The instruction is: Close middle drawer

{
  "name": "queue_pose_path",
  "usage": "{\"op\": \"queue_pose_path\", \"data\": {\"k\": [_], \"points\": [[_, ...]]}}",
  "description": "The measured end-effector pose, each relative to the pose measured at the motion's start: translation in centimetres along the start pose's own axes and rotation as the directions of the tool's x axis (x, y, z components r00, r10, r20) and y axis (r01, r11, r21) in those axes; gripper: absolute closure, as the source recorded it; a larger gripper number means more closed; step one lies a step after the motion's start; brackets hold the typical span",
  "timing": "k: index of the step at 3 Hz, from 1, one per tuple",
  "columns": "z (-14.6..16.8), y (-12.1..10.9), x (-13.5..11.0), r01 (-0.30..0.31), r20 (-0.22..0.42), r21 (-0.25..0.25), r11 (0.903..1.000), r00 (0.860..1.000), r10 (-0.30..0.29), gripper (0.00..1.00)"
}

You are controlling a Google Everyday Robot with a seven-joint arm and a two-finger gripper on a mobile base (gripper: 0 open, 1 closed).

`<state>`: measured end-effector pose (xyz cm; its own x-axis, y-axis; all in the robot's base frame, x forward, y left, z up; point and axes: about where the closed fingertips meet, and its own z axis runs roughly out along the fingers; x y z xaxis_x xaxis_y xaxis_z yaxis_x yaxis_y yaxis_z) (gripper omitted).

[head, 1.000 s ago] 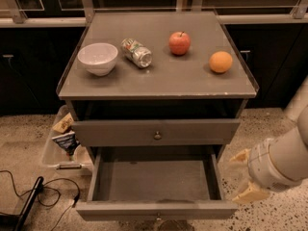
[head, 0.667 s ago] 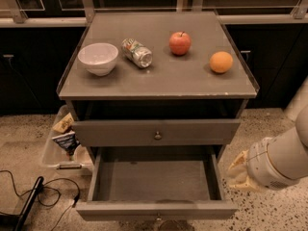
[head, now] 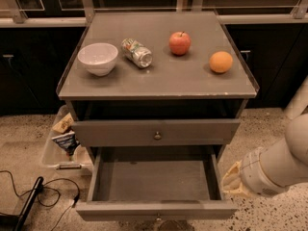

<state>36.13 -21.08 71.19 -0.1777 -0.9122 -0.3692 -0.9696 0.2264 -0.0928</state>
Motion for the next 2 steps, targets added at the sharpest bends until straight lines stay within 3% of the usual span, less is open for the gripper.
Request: {"op": "queue_pose_path", "data": {"k": [1, 2], "points": [[7.5, 1.6, 1.9, -0.037, 0.045, -0.076, 0.9964, 0.998, 0.041, 1.0], [14.8, 2.1, 3.8, -0.077, 0.116, -0.09, 0.9929, 0.989, 0.087, 1.0]]}}
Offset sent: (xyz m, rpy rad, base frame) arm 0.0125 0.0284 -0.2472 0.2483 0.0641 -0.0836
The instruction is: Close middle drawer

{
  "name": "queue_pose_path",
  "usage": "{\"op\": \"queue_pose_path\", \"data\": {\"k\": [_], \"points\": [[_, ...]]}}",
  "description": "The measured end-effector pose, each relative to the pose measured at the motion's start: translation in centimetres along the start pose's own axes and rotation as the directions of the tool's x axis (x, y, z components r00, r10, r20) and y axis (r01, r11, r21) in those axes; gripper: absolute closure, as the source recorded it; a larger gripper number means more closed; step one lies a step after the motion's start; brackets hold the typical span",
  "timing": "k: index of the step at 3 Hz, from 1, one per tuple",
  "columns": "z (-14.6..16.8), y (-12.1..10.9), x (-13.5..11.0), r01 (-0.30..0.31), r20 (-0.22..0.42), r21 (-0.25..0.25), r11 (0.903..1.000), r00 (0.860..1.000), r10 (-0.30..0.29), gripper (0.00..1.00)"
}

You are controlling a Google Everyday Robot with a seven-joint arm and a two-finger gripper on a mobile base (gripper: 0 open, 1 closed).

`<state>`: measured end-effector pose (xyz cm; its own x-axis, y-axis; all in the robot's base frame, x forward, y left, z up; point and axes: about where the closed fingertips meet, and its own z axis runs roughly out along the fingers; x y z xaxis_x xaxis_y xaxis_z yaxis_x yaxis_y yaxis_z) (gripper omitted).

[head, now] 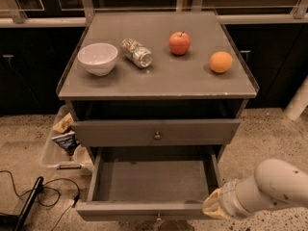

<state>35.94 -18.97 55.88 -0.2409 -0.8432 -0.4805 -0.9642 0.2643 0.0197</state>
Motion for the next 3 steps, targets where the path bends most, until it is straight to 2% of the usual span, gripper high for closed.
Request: {"op": "queue_pose_path", "data": {"k": [1, 2, 3], "points": [[4.9, -0.8, 1.8, -0.001, 0.047, 0.022, 0.9997, 0.999, 0.0, 1.0], [8.4, -0.8, 3.5, -0.006, 0.058, 0.029, 0.9996, 0.998, 0.005, 1.0], [11.4, 0.2, 4.7, -0.001, 0.052, 0.014, 0.9999, 0.999, 0.0, 1.0]]}}
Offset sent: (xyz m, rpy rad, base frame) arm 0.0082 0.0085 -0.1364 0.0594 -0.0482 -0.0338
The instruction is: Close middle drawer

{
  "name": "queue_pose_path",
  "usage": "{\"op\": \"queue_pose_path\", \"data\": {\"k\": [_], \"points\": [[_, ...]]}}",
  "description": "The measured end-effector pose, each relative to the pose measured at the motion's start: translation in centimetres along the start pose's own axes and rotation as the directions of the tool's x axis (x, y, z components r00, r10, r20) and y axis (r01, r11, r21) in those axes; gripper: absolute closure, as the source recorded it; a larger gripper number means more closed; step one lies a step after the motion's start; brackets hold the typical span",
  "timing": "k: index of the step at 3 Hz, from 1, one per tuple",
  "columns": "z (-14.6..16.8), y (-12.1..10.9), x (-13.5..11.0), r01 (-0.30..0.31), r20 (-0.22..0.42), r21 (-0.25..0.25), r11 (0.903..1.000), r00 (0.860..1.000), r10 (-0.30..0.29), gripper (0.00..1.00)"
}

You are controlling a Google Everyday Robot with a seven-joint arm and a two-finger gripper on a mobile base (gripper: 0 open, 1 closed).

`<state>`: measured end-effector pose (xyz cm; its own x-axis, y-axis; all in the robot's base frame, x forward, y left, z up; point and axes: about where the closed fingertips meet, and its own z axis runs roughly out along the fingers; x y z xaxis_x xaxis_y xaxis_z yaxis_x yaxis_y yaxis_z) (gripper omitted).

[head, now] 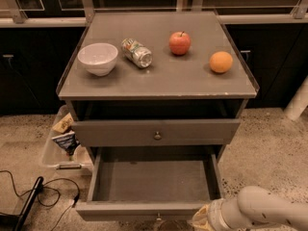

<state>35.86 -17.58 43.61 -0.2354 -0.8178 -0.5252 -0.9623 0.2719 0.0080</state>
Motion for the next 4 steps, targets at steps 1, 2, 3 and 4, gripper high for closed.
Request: {"op": "queue_pose_path", "data": {"k": [1, 2, 3, 4], "points": [[2.5, -0.4, 1.4, 0.004, -0.029, -0.015, 0.9999, 1.0, -0.004, 1.0], [3.9, -1.5, 2.3, -0.01, -0.054, -0.015, 0.9998, 0.998, 0.009, 1.0], [4.4, -1.8, 2.6, -0.014, -0.062, -0.016, 0.9998, 0.998, 0.013, 0.91], [4.4, -1.8, 2.6, -0.014, -0.062, -0.017, 0.9998, 0.998, 0.013, 0.68]]}}
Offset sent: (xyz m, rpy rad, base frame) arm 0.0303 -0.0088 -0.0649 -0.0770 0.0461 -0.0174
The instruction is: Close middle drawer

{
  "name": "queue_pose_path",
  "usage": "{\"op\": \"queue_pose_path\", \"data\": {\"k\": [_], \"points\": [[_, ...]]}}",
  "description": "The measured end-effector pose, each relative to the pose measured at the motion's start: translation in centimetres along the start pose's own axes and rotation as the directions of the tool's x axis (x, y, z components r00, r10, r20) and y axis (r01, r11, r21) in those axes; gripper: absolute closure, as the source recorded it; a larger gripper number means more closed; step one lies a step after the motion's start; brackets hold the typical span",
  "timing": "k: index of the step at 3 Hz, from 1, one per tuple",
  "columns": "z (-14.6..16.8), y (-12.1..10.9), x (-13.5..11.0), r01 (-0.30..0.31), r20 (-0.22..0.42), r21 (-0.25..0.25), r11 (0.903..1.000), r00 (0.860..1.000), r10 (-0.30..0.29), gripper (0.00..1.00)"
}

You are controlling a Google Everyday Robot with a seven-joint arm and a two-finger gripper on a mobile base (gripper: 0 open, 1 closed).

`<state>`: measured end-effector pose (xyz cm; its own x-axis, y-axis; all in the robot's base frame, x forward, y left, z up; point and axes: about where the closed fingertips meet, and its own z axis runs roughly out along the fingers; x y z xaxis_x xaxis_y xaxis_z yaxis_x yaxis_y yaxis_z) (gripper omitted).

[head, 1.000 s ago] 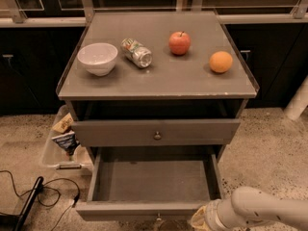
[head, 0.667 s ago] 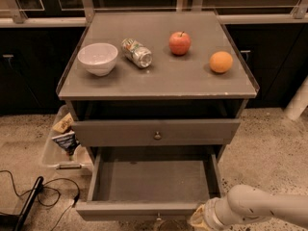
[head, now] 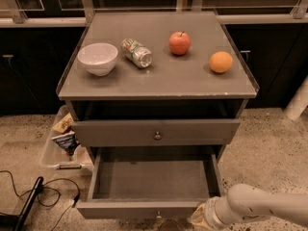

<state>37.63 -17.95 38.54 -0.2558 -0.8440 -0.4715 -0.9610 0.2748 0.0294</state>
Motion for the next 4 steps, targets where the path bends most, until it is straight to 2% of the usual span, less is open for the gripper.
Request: {"op": "queue_pose_path", "data": {"k": [2, 3, 4], "points": [[0.5, -0.8, -0.1, -0.012, 0.014, 0.005, 0.9999, 1.0, 0.011, 0.22], [0.5, -0.6, -0.1, -0.011, 0.014, 0.005, 0.9999, 1.0, 0.011, 0.24], [0.4, -3.7, -2.9, 0.063, 0.074, 0.027, 0.9977, 0.995, -0.065, 0.47]]}}
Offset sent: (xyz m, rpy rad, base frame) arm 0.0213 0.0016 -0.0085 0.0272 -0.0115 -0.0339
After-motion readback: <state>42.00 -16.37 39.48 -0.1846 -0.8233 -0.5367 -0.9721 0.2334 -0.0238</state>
